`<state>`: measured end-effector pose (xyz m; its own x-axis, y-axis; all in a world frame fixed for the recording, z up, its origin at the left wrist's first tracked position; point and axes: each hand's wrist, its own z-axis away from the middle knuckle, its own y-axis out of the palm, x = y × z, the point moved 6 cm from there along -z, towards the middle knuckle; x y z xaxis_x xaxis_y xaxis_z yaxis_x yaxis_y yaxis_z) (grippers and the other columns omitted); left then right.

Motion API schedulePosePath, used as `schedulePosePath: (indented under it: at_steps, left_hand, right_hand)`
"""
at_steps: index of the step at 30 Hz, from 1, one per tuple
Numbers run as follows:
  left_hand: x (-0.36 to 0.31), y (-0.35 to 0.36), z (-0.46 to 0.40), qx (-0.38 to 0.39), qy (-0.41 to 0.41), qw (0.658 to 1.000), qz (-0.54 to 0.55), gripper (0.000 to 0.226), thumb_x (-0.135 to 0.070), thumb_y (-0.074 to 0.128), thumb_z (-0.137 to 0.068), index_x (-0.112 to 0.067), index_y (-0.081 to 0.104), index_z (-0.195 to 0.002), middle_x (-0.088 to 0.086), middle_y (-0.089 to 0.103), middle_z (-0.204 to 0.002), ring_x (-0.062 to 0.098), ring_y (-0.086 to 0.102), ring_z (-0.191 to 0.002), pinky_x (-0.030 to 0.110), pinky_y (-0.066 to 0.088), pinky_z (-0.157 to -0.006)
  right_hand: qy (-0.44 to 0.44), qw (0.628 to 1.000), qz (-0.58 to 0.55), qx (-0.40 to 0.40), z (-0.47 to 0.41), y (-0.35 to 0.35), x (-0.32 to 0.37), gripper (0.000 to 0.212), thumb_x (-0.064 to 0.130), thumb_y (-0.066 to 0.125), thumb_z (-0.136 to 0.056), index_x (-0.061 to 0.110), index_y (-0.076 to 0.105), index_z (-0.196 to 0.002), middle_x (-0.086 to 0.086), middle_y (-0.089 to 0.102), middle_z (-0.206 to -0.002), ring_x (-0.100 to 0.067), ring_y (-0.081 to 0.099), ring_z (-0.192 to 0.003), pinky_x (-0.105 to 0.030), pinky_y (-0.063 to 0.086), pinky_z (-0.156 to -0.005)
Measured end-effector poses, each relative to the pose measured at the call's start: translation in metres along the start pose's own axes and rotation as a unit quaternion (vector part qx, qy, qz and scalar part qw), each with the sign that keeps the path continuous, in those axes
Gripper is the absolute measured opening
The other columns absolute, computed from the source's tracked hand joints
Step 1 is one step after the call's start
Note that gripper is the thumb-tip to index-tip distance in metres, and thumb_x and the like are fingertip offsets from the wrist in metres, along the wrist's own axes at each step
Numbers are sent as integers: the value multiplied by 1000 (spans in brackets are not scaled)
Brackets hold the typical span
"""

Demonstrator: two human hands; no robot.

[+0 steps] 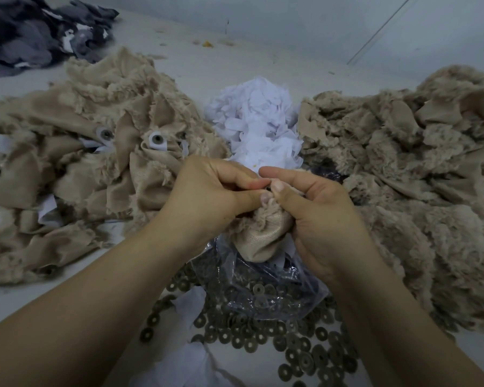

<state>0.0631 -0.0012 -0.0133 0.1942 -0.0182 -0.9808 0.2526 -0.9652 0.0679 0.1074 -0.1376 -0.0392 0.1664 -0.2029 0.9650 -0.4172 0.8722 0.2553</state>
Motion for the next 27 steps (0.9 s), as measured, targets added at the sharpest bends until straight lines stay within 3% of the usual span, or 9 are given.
schedulePosePath:
  at_steps: [3,10,13,16,19,21,23,25,27]
  left_hand:
    - [1,0,1,1,12,1000,-13,21,11,78,-65,-9,76,-72,6,75,-77,19,72,-74,29,61,-70]
    - [2,-1,2,-12,68,994,-82,19,-3,80,-72,-13,78,-88,14,73,-90,29,71,-87,44,59,-82]
    - [4,-7,6,-55,89,990,-94,15,-28,82,-76,-23,77,-90,2,72,-86,19,70,-81,39,59,-73]
    - [13,-2,7,-28,57,990,-123,31,-49,78,-70,-20,66,-74,-4,63,-65,9,57,-61,25,47,-54]
    - [20,5,8,6,51,993,-108,38,-30,76,-79,-5,54,-61,7,44,-52,7,43,-56,22,35,-53]
    - [20,3,7,-4,45,998,-54,40,-25,69,-84,11,58,-72,31,51,-64,19,47,-62,31,39,-58]
    - [20,2,5,-18,43,999,-24,47,-30,64,-85,16,58,-80,37,52,-69,22,45,-63,33,38,-57]
    - [20,3,5,-19,33,999,-12,53,-34,60,-87,19,58,-80,37,53,-67,21,44,-65,33,37,-60]
    - [25,1,5,-30,10,999,14,48,-33,59,-88,9,57,-64,21,53,-56,18,44,-61,29,38,-61]
  right_hand:
    - [0,1000,-6,6,1,1,0,20,3,55,-98,7,71,-110,-15,76,-104,-26,73,-102,-38,59,-88]
    - [45,996,-69,16,-1,0,1,21,8,54,-98,5,68,-114,-19,75,-103,-30,73,-98,-35,61,-77]
    - [37,997,-67,-30,-3,-4,4,19,12,56,-98,8,68,-112,-16,76,-99,-27,75,-93,-34,60,-74]
    - [48,993,-90,-54,-5,-7,4,18,15,60,-95,9,68,-110,-16,76,-100,-24,75,-91,-31,60,-73]
    - [51,993,-107,-27,-5,-5,7,60,19,74,-69,11,59,-127,-18,72,-113,-25,74,-98,-31,61,-76]
    - [45,996,-80,-18,-5,-6,8,84,16,80,-57,16,52,-136,-18,69,-119,-24,73,-99,-32,60,-79]
    - [53,997,-55,-25,-5,-6,5,96,16,82,-52,18,46,-141,-17,66,-124,-23,73,-100,-33,59,-84]
    - [65,995,-64,-34,-4,-4,3,92,14,81,-55,15,47,-140,-15,66,-123,-22,74,-99,-33,60,-84]
    - [75,993,-91,-27,-3,-1,2,68,7,77,-70,13,54,-133,-14,69,-120,-21,75,-94,-30,61,-75]
